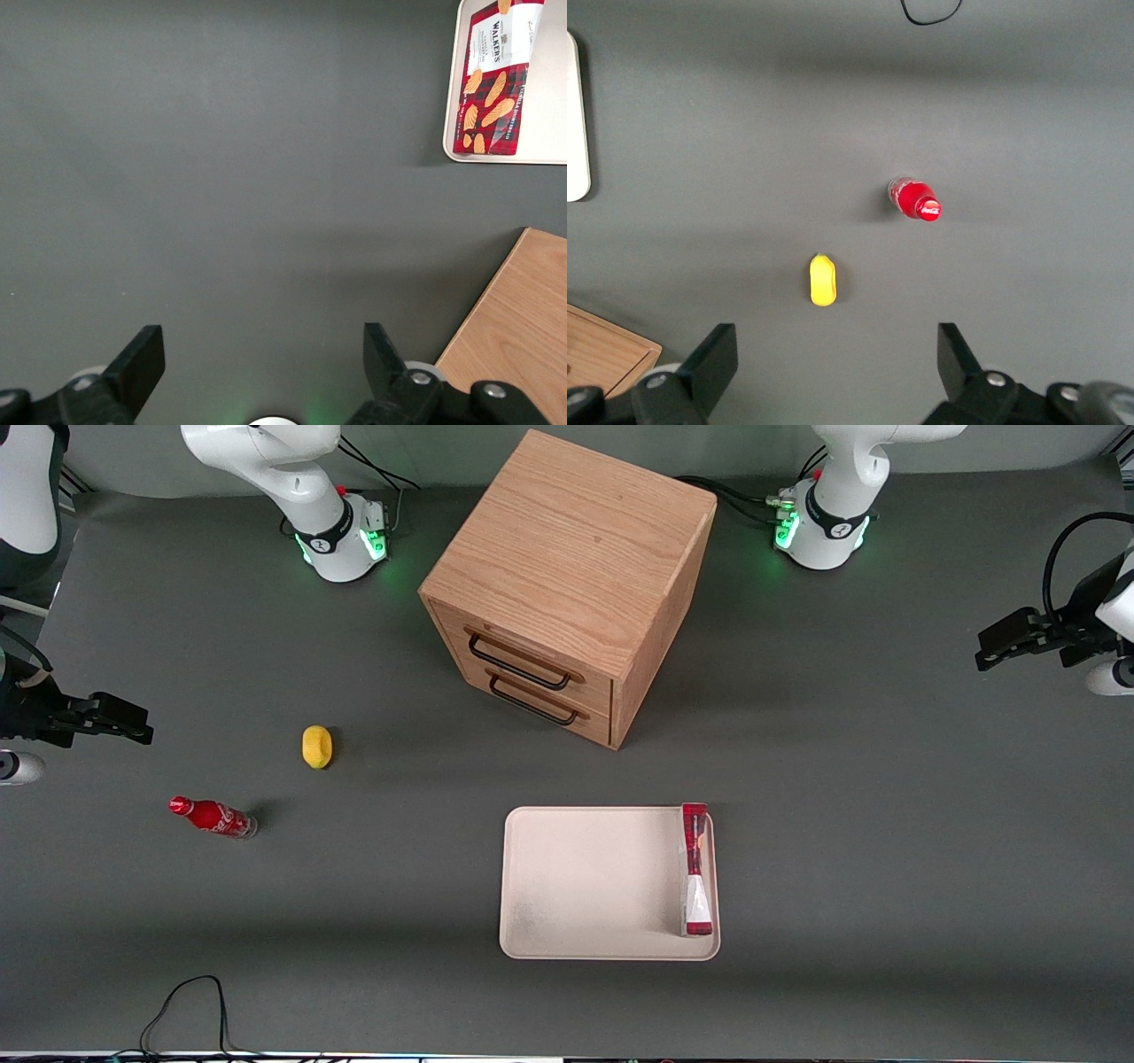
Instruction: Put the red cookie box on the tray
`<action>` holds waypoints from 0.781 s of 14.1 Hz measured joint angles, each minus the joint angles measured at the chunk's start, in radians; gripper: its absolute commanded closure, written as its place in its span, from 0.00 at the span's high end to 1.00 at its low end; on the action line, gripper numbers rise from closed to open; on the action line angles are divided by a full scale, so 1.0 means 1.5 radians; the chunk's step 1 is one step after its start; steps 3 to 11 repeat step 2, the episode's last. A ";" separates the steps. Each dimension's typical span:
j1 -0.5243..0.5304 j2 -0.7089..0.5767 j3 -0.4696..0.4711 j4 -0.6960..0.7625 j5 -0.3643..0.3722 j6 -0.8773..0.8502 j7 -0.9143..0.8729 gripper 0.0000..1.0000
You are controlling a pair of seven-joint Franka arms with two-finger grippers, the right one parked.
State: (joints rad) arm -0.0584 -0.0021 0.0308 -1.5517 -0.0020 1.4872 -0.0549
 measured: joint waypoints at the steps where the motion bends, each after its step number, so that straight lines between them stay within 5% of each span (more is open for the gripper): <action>1: 0.000 0.000 0.000 0.000 0.000 0.000 0.000 1.00; 11: 0.000 0.000 0.000 0.000 0.000 0.000 0.000 1.00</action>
